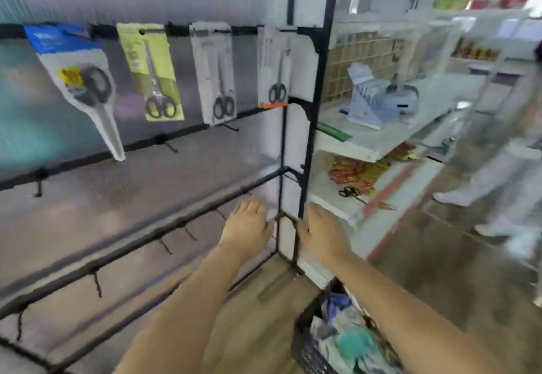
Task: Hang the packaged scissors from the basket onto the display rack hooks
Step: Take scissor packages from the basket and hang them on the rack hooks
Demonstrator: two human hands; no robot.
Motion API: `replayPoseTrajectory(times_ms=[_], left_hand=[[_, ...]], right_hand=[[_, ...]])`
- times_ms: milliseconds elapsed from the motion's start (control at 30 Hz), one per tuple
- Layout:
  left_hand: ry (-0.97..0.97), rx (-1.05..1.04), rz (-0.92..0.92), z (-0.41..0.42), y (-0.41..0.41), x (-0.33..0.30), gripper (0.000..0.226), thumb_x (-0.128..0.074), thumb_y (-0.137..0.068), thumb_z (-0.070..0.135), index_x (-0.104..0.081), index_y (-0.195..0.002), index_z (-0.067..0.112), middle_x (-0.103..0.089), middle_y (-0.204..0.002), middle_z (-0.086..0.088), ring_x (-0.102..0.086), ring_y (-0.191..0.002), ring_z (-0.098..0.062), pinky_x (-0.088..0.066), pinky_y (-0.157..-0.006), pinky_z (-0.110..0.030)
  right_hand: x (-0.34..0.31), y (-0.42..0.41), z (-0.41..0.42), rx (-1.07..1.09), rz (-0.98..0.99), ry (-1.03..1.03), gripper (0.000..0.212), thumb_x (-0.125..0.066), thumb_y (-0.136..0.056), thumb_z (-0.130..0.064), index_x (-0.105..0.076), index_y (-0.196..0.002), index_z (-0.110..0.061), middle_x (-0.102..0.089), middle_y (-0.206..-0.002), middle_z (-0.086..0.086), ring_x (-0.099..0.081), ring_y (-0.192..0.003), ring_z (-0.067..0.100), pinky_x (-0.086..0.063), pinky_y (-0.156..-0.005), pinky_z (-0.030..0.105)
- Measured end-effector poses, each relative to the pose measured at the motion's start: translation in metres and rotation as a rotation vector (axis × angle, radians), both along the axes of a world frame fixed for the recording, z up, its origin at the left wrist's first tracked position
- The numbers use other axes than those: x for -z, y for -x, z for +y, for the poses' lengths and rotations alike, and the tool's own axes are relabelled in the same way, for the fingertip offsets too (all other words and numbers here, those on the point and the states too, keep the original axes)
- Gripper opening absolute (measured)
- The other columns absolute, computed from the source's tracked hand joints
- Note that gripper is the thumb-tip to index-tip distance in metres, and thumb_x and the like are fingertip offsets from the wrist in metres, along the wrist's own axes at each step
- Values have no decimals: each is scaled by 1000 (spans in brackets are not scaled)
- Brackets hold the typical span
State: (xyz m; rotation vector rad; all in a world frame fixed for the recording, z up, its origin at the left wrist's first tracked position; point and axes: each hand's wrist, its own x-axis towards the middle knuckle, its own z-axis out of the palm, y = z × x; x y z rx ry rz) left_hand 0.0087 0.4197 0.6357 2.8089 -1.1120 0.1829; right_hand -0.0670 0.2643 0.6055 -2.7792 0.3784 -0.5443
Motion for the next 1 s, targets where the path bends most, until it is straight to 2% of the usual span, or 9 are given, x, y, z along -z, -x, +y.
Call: replayPoseTrajectory(times_ms=[233, 333, 467, 600, 700, 767, 833, 933, 1000], left_hand=[[-86, 244, 203, -102, 79, 82, 51, -33, -101, 31, -26, -145, 6, -25, -152, -12, -22, -140, -26, -21, -112, -35], [-147, 350, 219, -130, 94, 123, 47, -34, -100, 29, -35, -139, 4, -36, -145, -14, -32, -134, -28, -24, -109, -35], [-199, 405, 295, -165, 92, 166, 40, -36, -97, 32, -48, -125, 7, -50, -129, -10, -46, -121, -29, -38, -101, -40], [-322, 585, 130, -199, 76, 191, 33, -32, -101, 29, -53, -119, 12, -53, -122, -8, -48, -113, -24, -41, -94, -37], [-338, 670, 71, -216, 56, 208, 40, -22, -102, 21, -57, -119, 14, -55, -121, -7, -51, -111, -23, -43, -87, -34], [-388, 748, 77, -227, 41, 225, 52, -9, -98, 15, -54, -123, 11, -54, -124, -10, -50, -113, -28, -42, -88, -37], [-447, 767, 84, -238, 29, 246, 42, -16, -102, 18, -51, -125, 8, -52, -127, -11, -47, -118, -27, -38, -94, -37], [-517, 772, 277, -252, 22, 279, 39, -22, -103, 18, -50, -127, 6, -51, -125, -13, -47, -118, -29, -38, -93, -37], [-554, 819, 344, -258, 18, 303, 39, -28, -95, 6, -66, -101, 4, -61, -99, -15, -59, -94, -29, -46, -75, -34]], right_hand=[[62, 123, -82, 286, 173, -35, 33, -50, -89, -17, -57, -113, 5, -62, -104, 22, -60, -95, 39, -47, -81, 44], [85, 157, -101, 414, 257, -45, 37, -43, -96, -22, -50, -126, -2, -56, -123, 15, -54, -110, 33, -39, -91, 38], [117, 178, -125, 552, 368, -118, 36, -39, -98, -24, -48, -127, -5, -55, -122, 12, -54, -106, 28, -40, -85, 34], [150, 174, -152, 658, 437, -223, 34, -41, -97, -20, -48, -125, -3, -55, -118, 13, -56, -98, 28, -48, -80, 37], [175, 162, -165, 704, 546, -254, 32, -41, -97, -21, -49, -121, -2, -56, -117, 14, -56, -99, 30, -44, -79, 37], [194, 156, -174, 730, 590, -278, 35, -41, -97, -23, -48, -125, -2, -56, -121, 14, -56, -104, 30, -43, -82, 36], [217, 154, -180, 756, 624, -316, 38, -41, -98, -25, -47, -129, -4, -54, -127, 13, -54, -111, 29, -44, -90, 37], [254, 159, -188, 795, 687, -382, 42, -42, -98, -25, -43, -135, -6, -52, -130, 11, -53, -113, 28, -43, -92, 37], [281, 166, -193, 795, 741, -405, 39, -43, -97, -22, -46, -132, -6, -55, -124, 11, -54, -107, 28, -43, -86, 35]])
